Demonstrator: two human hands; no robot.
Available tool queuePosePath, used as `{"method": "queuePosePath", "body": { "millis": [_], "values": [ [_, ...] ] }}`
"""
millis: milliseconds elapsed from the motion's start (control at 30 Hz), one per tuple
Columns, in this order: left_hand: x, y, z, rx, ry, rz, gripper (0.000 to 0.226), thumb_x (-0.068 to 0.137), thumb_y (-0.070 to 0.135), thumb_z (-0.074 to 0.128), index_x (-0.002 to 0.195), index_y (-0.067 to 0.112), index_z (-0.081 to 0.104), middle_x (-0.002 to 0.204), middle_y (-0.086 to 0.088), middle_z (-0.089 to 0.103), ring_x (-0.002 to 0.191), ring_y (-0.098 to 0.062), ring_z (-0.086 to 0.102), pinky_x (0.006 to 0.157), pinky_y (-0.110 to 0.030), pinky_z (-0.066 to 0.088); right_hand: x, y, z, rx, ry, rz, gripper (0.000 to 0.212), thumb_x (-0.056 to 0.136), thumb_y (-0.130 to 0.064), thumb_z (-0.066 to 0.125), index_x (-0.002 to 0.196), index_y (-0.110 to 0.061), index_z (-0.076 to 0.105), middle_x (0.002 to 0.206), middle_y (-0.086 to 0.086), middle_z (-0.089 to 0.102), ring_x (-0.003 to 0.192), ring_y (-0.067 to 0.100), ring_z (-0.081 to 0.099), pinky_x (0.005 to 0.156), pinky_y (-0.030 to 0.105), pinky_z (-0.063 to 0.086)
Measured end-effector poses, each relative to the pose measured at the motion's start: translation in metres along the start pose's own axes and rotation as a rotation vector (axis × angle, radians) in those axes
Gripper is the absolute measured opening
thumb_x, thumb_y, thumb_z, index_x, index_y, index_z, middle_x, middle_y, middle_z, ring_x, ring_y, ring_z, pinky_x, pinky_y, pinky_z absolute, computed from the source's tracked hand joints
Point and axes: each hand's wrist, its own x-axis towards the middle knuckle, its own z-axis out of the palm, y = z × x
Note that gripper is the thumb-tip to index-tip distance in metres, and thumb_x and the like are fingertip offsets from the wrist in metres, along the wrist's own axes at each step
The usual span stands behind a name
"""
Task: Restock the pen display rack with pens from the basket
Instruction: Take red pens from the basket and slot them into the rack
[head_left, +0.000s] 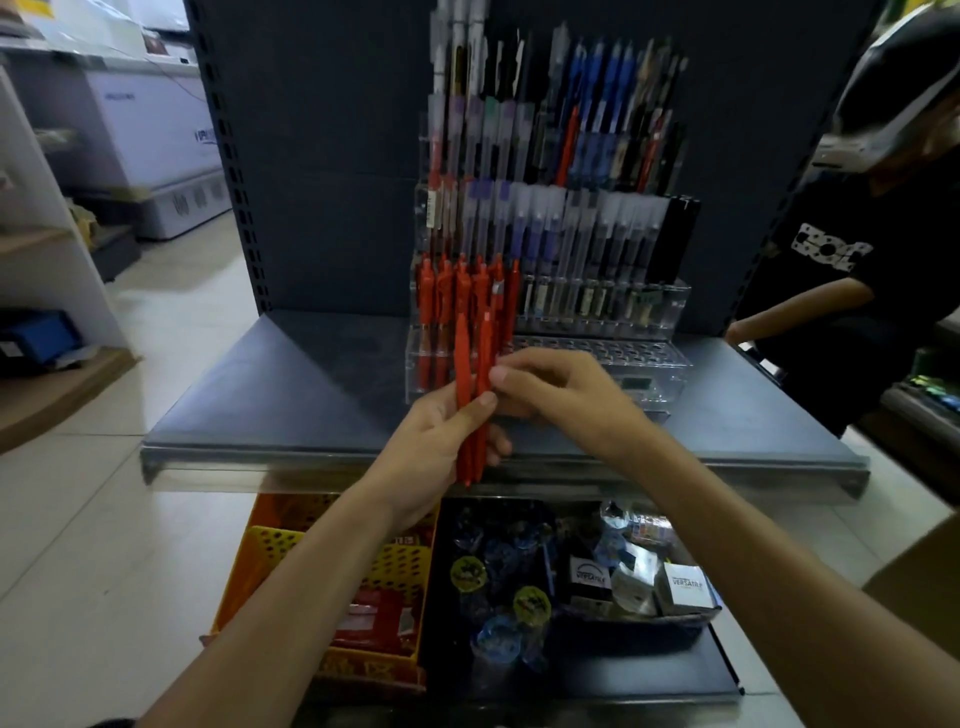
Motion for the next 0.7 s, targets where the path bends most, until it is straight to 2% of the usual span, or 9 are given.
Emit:
{"method": "queuePosePath", "body": {
  "millis": [67,133,200,267,333,400,500,600,700],
  "values": [
    [-0.002,-0.002,-0.001,0.117,-0.009,-0.02,0.02,0.1,0.022,0.044,0.108,0.016,0.062,0.068,0.0,0.066,0.059,-0.008,0.057,0.057,-0.019,0.046,-0.003,0.003,0.004,0.004,-0.068,-0.039,0.019,0.095,-0.012,0.061,0.101,0.005,0.066,0.077,0.024,0.068,0.066,0.033,0.068,0.074,0.045,0.057],
    [-0.003,-0.004,-0.001,0.183,-0.023,-0.018,0.02,0.101,0.017,0.044,0.104,0.013,0.064,0.07,0.002,0.068,0.058,-0.006,0.056,0.056,-0.018,0.045,-0.003,0.009,0.005,0.029,-0.071,-0.025,0.021,0.095,-0.011,0.061,0.099,0.009,0.064,0.076,0.039,0.059,0.062,0.044,0.064,0.066,0.043,0.055],
    [-0.004,-0.004,-0.002,0.193,-0.042,-0.026,0.021,0.102,0.015,0.043,0.105,0.011,0.063,0.079,0.001,0.072,0.062,-0.006,0.06,0.06,-0.019,0.048,-0.004,0.011,0.006,0.027,-0.031,-0.002,0.021,0.094,-0.012,0.062,0.094,0.009,0.065,0.07,0.034,0.059,0.061,0.036,0.065,0.063,0.036,0.052],
    [-0.005,-0.003,-0.003,0.14,-0.062,-0.051,0.023,0.102,0.016,0.043,0.112,0.009,0.062,0.094,-0.008,0.073,0.072,-0.012,0.066,0.069,-0.024,0.054,-0.004,0.009,0.005,-0.065,0.033,-0.009,0.018,0.092,-0.017,0.065,0.09,0.0,0.071,0.075,0.017,0.069,0.069,0.022,0.067,0.068,0.035,0.054],
    [-0.006,-0.003,-0.005,0.081,-0.062,-0.071,0.025,0.101,0.016,0.042,0.117,0.007,0.06,0.102,-0.013,0.072,0.079,-0.017,0.069,0.075,-0.026,0.057,0.0,0.006,0.002,-0.097,0.111,-0.012,0.017,0.092,-0.019,0.066,0.083,-0.006,0.071,0.078,0.007,0.073,0.071,0.012,0.067,0.069,0.028,0.055],
    [-0.007,-0.002,-0.007,0.035,-0.056,-0.089,0.026,0.101,0.015,0.042,0.119,0.005,0.058,0.103,-0.014,0.072,0.08,-0.019,0.07,0.075,-0.027,0.058,0.005,-0.001,-0.003,-0.022,0.207,0.018,0.017,0.091,-0.018,0.066,0.081,-0.004,0.068,0.075,0.007,0.072,0.066,0.011,0.067,0.066,0.023,0.055],
    [-0.007,-0.002,-0.008,0.012,-0.036,-0.069,0.024,0.1,0.012,0.043,0.118,0.005,0.058,0.095,-0.011,0.073,0.076,-0.019,0.071,0.07,-0.025,0.057,0.013,-0.014,-0.014,-0.022,0.279,0.054,0.018,0.092,-0.022,0.065,0.082,-0.007,0.068,0.079,0.011,0.074,0.063,0.018,0.068,0.061,0.026,0.057],
    [-0.004,-0.004,-0.009,-0.015,0.028,-0.036,0.02,0.099,0.009,0.046,0.111,0.003,0.061,0.083,-0.01,0.072,0.068,-0.017,0.069,0.065,-0.023,0.056,0.018,-0.022,-0.016,-0.007,0.219,0.098,0.019,0.093,-0.022,0.063,0.092,-0.004,0.068,0.084,0.014,0.075,0.064,0.019,0.069,0.063,0.03,0.058],
    [0.0,-0.004,-0.008,-0.047,0.099,-0.009,0.019,0.097,0.009,0.049,0.11,0.003,0.063,0.083,-0.009,0.073,0.062,-0.014,0.067,0.061,-0.023,0.055,0.023,-0.026,-0.013,0.014,0.122,0.13,0.019,0.093,-0.014,0.063,0.104,0.001,0.066,0.089,0.018,0.073,0.071,0.018,0.07,0.068,0.028,0.06]
  ]
}}
